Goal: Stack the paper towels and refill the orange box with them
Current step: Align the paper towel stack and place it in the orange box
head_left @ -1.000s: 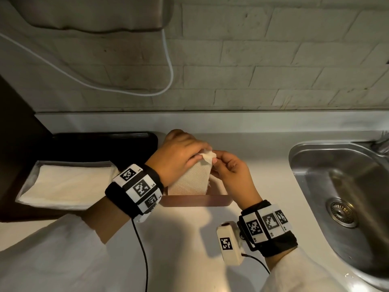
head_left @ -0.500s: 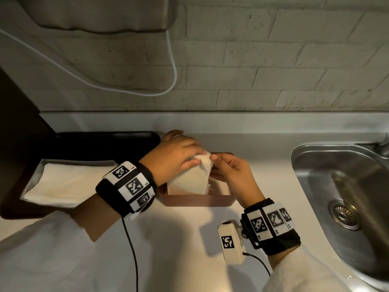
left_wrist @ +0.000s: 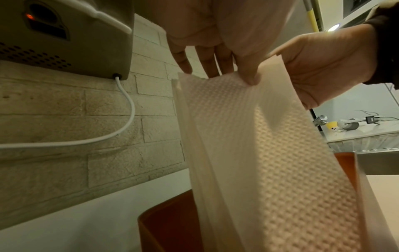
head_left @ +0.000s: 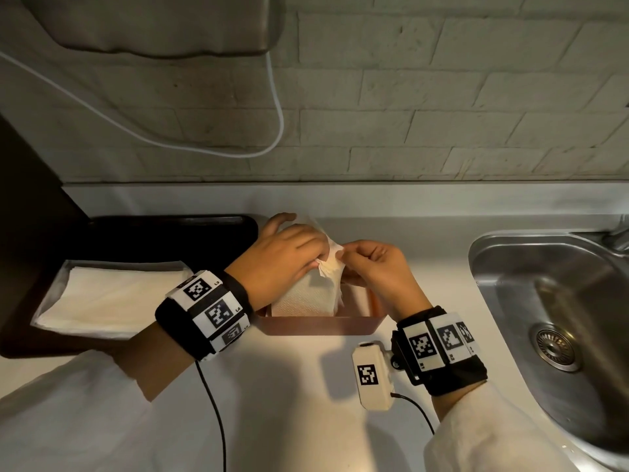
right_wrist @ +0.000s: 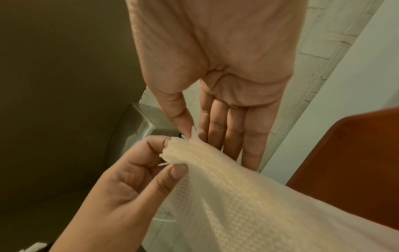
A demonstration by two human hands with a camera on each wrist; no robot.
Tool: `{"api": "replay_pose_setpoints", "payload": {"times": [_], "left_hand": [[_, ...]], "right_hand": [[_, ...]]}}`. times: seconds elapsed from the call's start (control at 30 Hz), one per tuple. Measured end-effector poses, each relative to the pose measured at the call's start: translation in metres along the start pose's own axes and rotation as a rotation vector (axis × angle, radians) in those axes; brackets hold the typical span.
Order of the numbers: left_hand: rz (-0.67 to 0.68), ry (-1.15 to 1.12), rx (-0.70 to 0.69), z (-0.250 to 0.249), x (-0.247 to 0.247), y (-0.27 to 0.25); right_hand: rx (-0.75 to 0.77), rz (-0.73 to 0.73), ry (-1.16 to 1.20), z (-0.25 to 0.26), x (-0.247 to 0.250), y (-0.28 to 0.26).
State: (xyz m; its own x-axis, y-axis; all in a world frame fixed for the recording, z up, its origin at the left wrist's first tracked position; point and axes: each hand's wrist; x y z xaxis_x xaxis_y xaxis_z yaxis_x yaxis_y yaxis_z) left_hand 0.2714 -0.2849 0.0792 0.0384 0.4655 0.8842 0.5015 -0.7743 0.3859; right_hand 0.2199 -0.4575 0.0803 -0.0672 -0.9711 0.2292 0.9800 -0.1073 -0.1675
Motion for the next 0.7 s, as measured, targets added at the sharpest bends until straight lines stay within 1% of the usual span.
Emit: {"api": "replay_pose_setpoints", "payload": {"times": [0.2,0.37,0.43,0.53,0.7], "left_hand": [[-0.001,0.037,-0.019,-0.0004,0.0002,-0.0041],[-0.051,0.039,-0.026,-0.0014,0.0021,-0.0031],[-0.065,0.076,-0.027,-0.0021,0.0018,-0.0037],[-0.075,0.128,-0.021,-0.0027,0.0006,-0.0056],[-0.095,0.095,-0.02,-0.0029,0.0,-0.0056]], "right_hand": [[-0.061,0.043,0.041,-0.0006,0.0055,0.0027],[-0.078,0.061,0.039,0.0005,0.0052,0.0034],[-0.075,0.058,0.031,0.0003,0.0054,0.0034],[-0.04,0.06,0.012,0.0,0.0058,0.003],[0.051,0.041,-0.015,-0.0055,-0.0016,0.0014]]}}
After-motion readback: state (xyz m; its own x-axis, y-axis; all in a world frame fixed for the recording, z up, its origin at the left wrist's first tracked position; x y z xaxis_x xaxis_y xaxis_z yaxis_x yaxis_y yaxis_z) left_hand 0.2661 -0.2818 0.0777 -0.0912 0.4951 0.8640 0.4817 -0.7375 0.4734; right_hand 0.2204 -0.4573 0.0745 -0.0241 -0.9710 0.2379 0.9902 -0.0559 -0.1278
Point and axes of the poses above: each hand's wrist, its own y-axis towards the middle knuckle, its own x-axis out of the back of the hand, z = x × y, and after that the axes turned 14 degrees about -y, right-handed
